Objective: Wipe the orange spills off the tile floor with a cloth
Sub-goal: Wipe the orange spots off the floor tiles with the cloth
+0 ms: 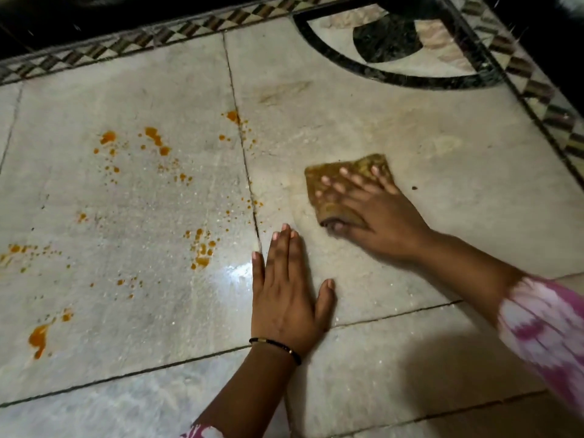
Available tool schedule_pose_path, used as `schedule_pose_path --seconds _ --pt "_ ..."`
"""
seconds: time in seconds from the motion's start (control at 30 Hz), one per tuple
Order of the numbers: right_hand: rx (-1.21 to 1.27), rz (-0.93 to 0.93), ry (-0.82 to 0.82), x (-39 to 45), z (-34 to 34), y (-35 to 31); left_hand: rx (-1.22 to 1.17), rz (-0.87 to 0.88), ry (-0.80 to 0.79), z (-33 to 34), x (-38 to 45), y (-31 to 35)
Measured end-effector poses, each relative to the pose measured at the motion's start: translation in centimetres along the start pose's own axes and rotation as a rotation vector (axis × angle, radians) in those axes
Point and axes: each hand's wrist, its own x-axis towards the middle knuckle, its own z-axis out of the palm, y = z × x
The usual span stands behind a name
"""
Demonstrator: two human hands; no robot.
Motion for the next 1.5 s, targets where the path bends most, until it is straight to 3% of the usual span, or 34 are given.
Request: schedule_pose_path --seconds 0.1,0.17,0.3,0.37,0.53,0.63,0.73,0.87,1.03,1.17,1.27,1.33,1.4,1.5 --pt "0.045 -0.048 0.057 -4.9 -0.3 1.8 -0.016 -0.006 0.014 0.0 0.0 -0.1" --pt "0.042 0.036 0.101 -5.5 -1.1 4.4 -0.024 -0.006 0.018 0.0 0.1 -0.1" --pt "-0.033 0.342 0.187 0.4 -2.2 7.9 -0.017 -0.019 0.003 0.0 0.0 -0.1" --pt "-0.065 0.38 0.154 3.9 -2.3 7.3 -0.012 -0.018 -0.008 -0.1 0.0 -0.1" --pt "-0.039 0.154 0.028 4.3 -0.9 1.7 -0.017 -0.013 -0.011 -0.2 0.1 0.0" --pt "-0.066 -0.052 -0.008 -0.6 0.1 -0.7 -0.018 -0.011 -0.009 -0.2 0.1 -0.2" --pt "-0.044 -0.093 0.006 -6.9 0.1 0.7 -0.027 -0.01 -0.009 -0.1 0.1 -0.2" --pt "-0.025 0.123 0.077 -8.8 -1.4 5.1 -0.038 -0.012 -0.012 0.0 0.2 -0.1" --pt "-0.044 0.43 0.157 2.3 -1.5 5.2 -0.027 -0.008 -0.03 -0.1 0.2 -0.1" --pt "-0.077 0.264 0.027 6.4 -0.2 0.5 -0.013 -0.012 -0.044 -0.1 0.2 -0.1" --pt "-0.156 -0.053 -0.035 2.4 0.9 -2.2 0.001 -0.009 -0.028 0.0 0.3 -0.2" --pt "-0.192 -0.168 -0.03 -1.4 1.0 -1.8 0.003 0.002 -0.022 0.0 0.3 -0.2" --pt "-0.18 -0.158 -0.022 -4.3 0.6 -0.1 -0.007 -0.004 -0.021 0.1 0.3 -0.2" --pt "-0.12 0.001 0.001 -4.5 -0.8 2.6 -0.01 -0.007 -0.021 0.2 0.3 -0.3"
